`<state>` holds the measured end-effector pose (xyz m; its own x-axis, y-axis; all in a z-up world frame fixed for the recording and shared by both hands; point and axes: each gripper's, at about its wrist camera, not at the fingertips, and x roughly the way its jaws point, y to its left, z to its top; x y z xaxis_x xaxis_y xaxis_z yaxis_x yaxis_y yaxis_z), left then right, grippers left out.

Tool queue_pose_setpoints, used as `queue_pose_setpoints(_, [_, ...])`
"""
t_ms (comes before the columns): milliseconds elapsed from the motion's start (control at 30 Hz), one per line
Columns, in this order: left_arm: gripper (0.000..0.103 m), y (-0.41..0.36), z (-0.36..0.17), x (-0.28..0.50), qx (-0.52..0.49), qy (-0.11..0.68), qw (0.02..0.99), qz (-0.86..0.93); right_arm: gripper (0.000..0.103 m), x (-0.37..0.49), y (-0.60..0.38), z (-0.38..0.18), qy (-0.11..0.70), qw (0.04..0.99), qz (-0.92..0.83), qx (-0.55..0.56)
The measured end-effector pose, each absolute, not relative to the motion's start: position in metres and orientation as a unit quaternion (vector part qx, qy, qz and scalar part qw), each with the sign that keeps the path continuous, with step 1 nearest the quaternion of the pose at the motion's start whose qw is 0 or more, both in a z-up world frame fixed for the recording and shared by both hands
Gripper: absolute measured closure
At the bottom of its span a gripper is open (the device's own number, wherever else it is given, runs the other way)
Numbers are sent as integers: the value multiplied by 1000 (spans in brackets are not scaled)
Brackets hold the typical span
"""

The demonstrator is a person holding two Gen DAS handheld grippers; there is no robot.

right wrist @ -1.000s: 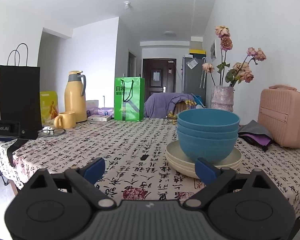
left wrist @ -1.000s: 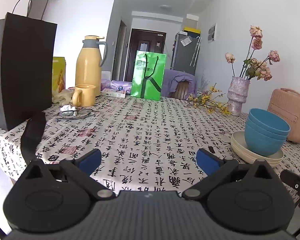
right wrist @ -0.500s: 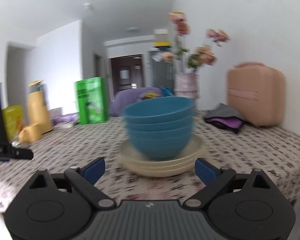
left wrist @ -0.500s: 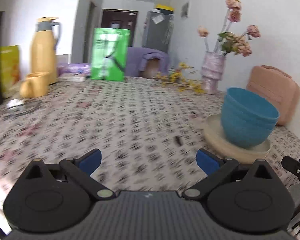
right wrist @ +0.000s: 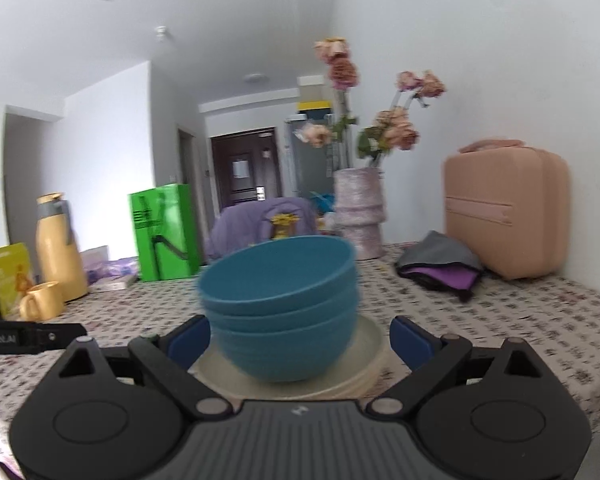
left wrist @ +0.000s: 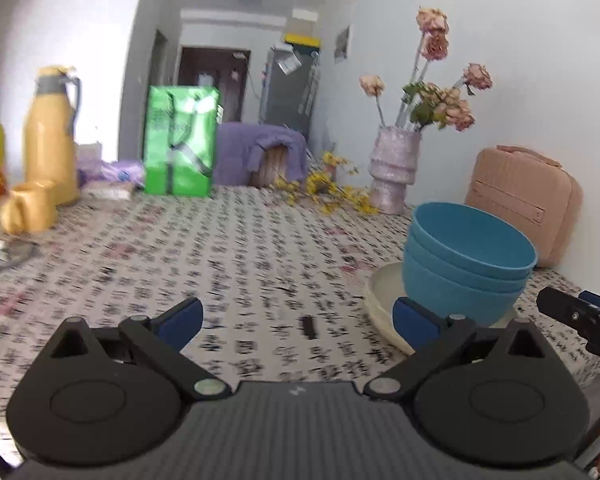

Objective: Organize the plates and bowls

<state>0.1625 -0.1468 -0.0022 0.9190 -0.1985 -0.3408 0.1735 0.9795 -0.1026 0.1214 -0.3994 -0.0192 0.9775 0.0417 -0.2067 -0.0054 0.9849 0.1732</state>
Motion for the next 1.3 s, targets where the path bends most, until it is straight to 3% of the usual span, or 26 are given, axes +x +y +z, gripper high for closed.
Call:
queue_pose_setpoints(200, [0,-103,0,100,-26,152,987,-39,6,89,-356,-26,114,988,57,90])
queue_pose_setpoints(500, [0,-61,-13,26,-35,175,984,-3,6,29,-296,-46,140,981,98,87])
queue_pose_setpoints(1300, [0,-54,-19,17,-34,148,988,-17,6,24,-281,-40,122,987,75,71])
